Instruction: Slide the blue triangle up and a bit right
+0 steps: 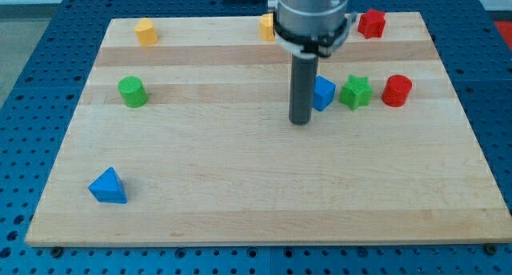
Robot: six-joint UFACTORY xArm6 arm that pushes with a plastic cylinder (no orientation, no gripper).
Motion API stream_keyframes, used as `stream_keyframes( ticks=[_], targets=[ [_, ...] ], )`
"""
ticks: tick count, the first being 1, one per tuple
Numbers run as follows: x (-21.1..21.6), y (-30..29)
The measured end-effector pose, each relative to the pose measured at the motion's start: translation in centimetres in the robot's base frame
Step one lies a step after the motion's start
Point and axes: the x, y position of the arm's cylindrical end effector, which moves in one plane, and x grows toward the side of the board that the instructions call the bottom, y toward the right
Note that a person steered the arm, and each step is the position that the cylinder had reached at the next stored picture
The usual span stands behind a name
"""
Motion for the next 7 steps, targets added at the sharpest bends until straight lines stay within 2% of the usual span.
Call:
stream_keyframes(
  ticks=[1,4,7],
  targets=[
    [4.8,-1.6],
    [15.6,-14.3],
    [15.6,-24.5]
  ],
)
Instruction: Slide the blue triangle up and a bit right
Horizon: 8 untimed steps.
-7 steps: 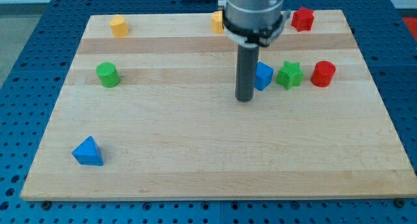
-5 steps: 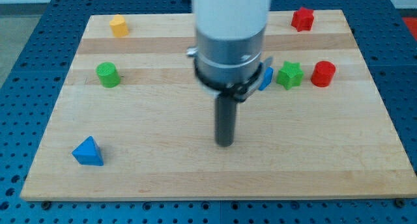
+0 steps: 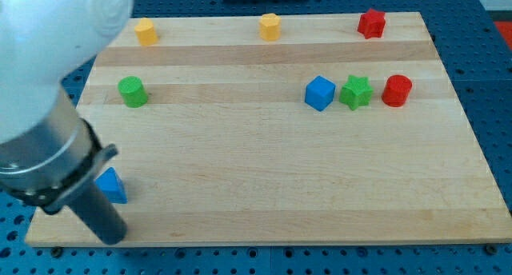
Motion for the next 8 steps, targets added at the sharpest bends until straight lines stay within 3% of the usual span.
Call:
stream_keyframes(
  ticks=[3,6,8],
  targets=[
    [-6.4,-0.8],
    [-7.9,-5.1],
    [-8.0,-1.4]
  ],
)
